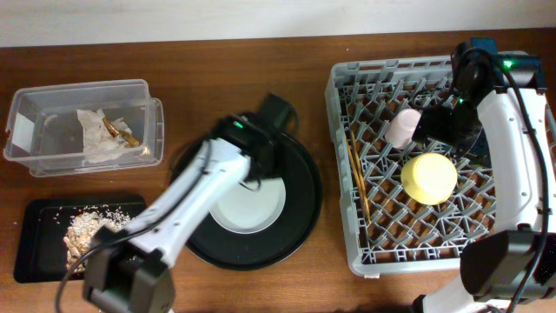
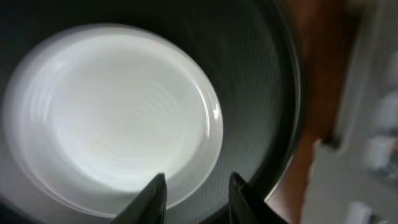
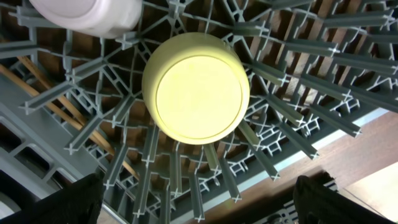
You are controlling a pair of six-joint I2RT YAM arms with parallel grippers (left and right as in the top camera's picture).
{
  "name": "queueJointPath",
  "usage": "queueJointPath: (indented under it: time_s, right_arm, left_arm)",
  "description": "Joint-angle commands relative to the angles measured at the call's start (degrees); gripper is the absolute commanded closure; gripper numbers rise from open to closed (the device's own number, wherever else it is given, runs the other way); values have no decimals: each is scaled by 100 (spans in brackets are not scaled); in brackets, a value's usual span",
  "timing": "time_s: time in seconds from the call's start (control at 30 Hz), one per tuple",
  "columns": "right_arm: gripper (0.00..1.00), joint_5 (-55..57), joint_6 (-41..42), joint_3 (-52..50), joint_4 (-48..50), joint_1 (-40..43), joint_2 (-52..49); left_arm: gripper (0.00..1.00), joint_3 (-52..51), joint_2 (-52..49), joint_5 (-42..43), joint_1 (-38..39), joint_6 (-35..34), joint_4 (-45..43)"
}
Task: Sort waste into correct bins and load items into the dishwasher rack
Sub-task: 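Carry the empty plate back and set it on the round black tray, then reach the right gripper to the white plate and grasp its rim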
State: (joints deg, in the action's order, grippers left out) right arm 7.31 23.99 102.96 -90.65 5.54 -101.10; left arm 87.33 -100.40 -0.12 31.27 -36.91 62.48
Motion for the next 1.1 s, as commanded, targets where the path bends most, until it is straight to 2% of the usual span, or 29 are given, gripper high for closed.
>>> queueJointPath:
  time_s: [0.0, 0.03, 0.07, 0.1, 0.17, 0.27, 0.37, 0.47, 0.6, 0.67, 0.73, 0.87, 1.03, 1.07]
  right_arm:
    - [1, 63, 55, 17, 28, 15, 157]
    - [2, -57, 55, 17, 170, 15, 157]
    - [2, -350, 55, 17, 439, 15, 157]
    - [2, -656, 52, 17, 619, 13, 157]
    - [2, -1202, 52, 17, 667, 11, 151]
    - [2, -2702, 50, -2, 682, -22, 138]
    - [1, -3276, 22, -96, 892, -411, 131]
    - [1, -2883, 11, -205, 1211, -1172, 109]
    - [0, -2535, 13, -343, 1840, -2439, -79]
    - [2, -1644, 170, -448, 2164, -3174, -260]
    - [2, -525, 973, -492, 2212, -3705, -511]
    - [1, -249, 1167, -520, 2240, -4374, -1239]
    - [2, -254, 1237, -520, 2330, -4586, -1937]
    - [8, -286, 1235, -520, 2339, -4605, -2107]
  left_arm:
    - [66, 894, 824, -448, -879, 199, 719]
    - [60, 1029, 964, -592, -1145, 199, 903]
    - [36, 1130, 1130, -839, -1471, 199, 1093]
    - [1, 1161, 1274, -1051, -1759, 199, 1213]
    - [1, 1161, 1558, -1287, -2468, 199, 1508]
    - [1, 1161, 1764, -1322, -3571, 199, 1884]
    - [1, 1156, 1770, -1276, -4417, 197, 2013]
    - [1, 1154, 1770, -1080, -4839, 197, 2011]
    - [1, 1154, 1770, -1082, -5005, 197, 2013]
    - [1, 1154, 1770, -1082, -5007, 197, 2013]
    - [1, 1154, 1770, -1082, -5007, 197, 2013]
    - [1, 1154, 1770, -1082, -5007, 197, 2013]
    - [1, 1154, 1770, -1082, -5007, 197, 2013]
    - [1, 1154, 1770, -1082, -5007, 197, 2013]
